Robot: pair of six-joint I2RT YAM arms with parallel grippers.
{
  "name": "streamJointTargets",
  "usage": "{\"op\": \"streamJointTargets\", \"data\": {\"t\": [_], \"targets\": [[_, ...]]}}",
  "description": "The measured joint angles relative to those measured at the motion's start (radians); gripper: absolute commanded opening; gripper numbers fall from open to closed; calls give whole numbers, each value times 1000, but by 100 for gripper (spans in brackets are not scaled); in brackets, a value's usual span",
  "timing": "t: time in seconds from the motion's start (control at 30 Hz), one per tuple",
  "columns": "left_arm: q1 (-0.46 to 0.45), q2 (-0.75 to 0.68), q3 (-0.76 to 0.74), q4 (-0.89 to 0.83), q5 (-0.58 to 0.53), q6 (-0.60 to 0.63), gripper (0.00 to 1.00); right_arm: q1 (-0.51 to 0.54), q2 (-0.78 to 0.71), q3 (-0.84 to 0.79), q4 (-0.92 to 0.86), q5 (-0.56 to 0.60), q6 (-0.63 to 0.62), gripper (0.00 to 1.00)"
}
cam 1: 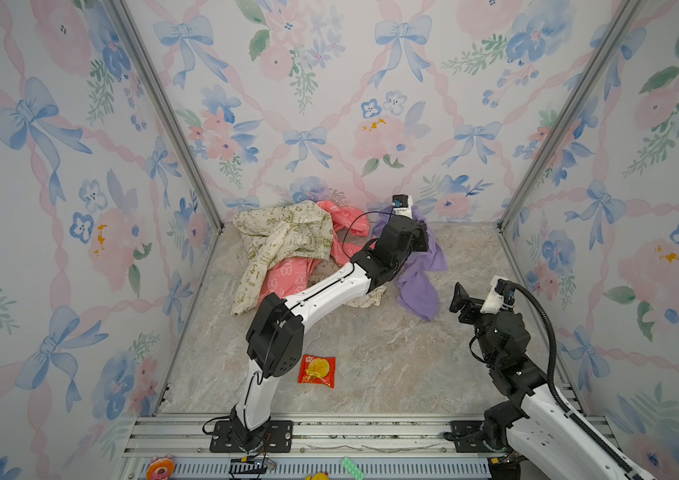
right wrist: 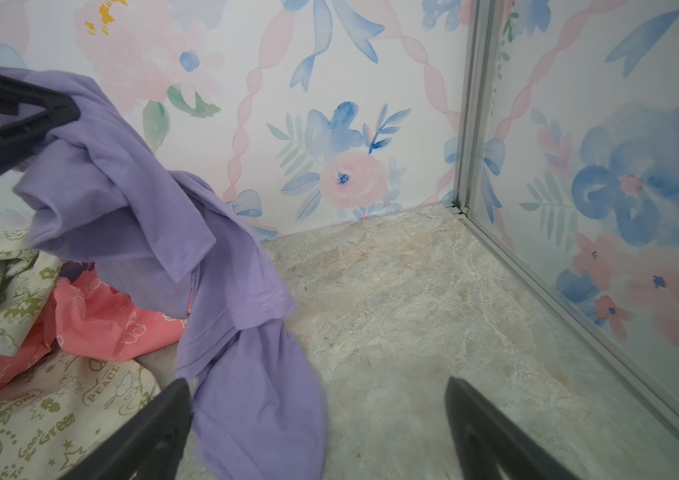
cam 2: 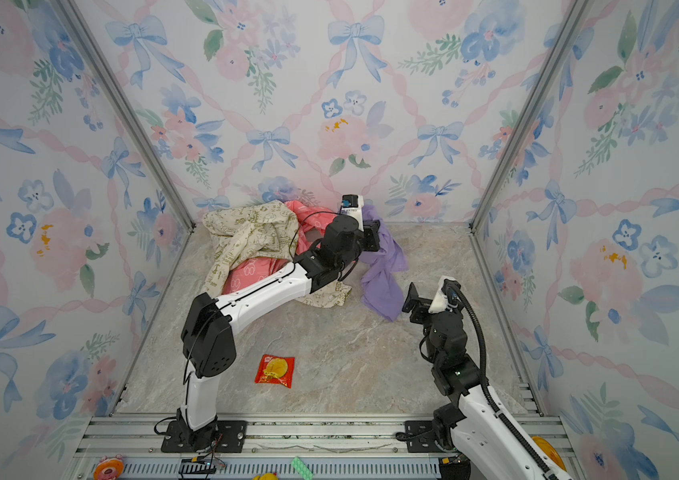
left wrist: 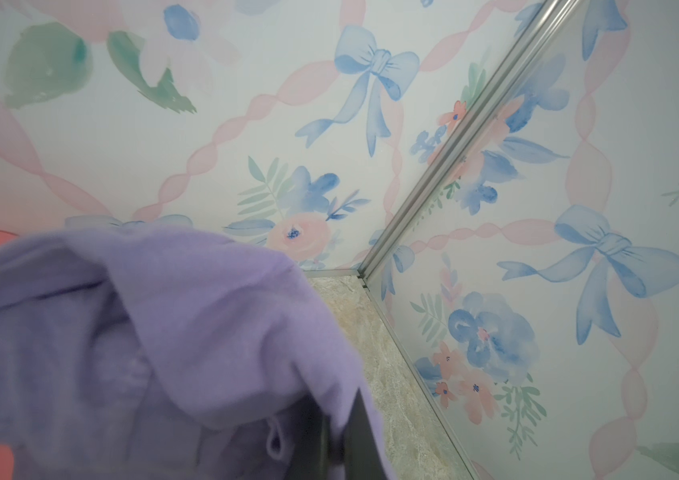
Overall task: Pick out a specific cloth from the pile
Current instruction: 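Carry the purple cloth with the left gripper toward the right arm, then drop the purple cloth on the open table and withdraw the left gripper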
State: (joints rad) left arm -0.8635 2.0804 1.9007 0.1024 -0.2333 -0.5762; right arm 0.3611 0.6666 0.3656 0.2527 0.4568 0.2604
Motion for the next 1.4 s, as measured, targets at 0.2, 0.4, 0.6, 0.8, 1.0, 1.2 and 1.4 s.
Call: {"op": "streamJointTargets", "data": {"t": [0.2, 0.4, 0.6, 0.8, 1.0, 1.2, 1.4], "targets": [[-68, 241, 196, 0, 65, -22, 5, -21, -53, -19, -48, 115, 67, 97], [-83, 416, 267, -35, 108, -64, 45, -61, -103, -30, -101, 187, 146, 97], [-75, 393, 208, -77, 93, -46, 69, -74, -106, -32, -123, 209, 190, 97], [-58, 187, 10, -82, 40, -17, 80, -78, -84, -32, -130, 210, 208, 97], [-26, -98, -246, -28, -36, 18, 90, -80, -63, -32, -129, 190, 208, 97], [-27, -396, -684, 167, -115, 57, 98, -82, 0, -32, -112, 117, 181, 97], [-27, -593, -956, 253, -193, 163, 98, -87, 104, -16, -96, 37, 143, 97]]}}
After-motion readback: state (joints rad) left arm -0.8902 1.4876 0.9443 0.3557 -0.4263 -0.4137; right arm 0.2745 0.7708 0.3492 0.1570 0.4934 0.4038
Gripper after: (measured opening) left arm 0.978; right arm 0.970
